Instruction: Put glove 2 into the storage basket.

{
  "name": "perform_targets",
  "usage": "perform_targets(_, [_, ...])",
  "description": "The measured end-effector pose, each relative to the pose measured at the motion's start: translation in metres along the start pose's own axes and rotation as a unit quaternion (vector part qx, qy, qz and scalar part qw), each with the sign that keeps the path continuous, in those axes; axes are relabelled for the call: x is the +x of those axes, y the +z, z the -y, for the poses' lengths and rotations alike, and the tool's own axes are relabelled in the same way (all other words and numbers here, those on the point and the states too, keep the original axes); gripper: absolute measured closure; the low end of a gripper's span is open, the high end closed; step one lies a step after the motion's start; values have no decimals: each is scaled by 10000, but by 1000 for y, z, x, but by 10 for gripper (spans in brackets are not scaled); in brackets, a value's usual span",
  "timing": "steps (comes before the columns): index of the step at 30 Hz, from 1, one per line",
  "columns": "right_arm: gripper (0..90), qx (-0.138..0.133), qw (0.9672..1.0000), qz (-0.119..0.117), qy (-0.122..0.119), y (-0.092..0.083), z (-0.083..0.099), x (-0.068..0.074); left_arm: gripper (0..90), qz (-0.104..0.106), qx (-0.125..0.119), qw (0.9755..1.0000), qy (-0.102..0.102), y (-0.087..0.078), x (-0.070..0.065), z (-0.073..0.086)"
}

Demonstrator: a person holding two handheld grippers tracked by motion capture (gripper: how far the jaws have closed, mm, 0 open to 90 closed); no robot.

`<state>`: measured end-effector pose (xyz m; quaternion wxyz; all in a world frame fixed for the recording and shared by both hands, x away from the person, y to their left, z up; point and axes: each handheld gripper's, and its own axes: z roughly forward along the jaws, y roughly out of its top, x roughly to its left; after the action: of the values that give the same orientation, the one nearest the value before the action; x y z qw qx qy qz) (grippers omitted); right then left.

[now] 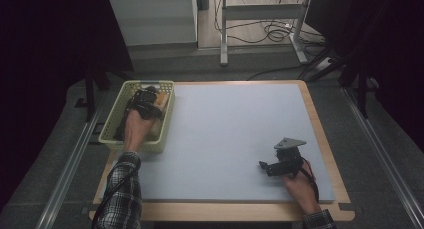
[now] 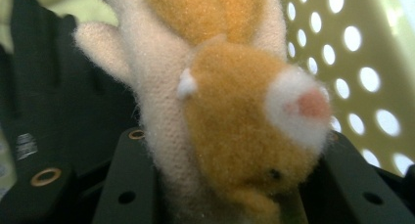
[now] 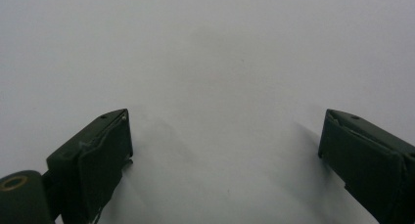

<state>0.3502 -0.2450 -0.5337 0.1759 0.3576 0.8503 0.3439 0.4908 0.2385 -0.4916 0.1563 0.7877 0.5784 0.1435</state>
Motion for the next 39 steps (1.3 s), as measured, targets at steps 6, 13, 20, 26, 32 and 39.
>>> perform_targets(6, [56, -3, 10000, 0, 1, 0, 0, 0, 444, 173, 307, 9988, -327, 16, 7, 2])
perform_targets(13, [55, 1, 10000, -2, 2, 0, 0, 0, 146, 504, -43, 9983, -281, -6, 15, 7])
perform_targets(20, [55, 1, 10000, 2, 0, 0, 0, 0, 204, 255, -594, 9973, -361, -44, 29, 9])
perform_targets(26, [55, 2, 10000, 2, 1, 0, 0, 0, 565, -383, -364, 9975, -470, -33, 42, 19])
perform_targets(32, [55, 3, 10000, -1, 3, 0, 0, 0, 682, -142, -56, 9991, -389, -3, 33, 17])
perform_targets(39, [56, 0, 10000, 0, 1, 0, 0, 0, 660, -141, -128, 9994, -290, -3, 23, 9])
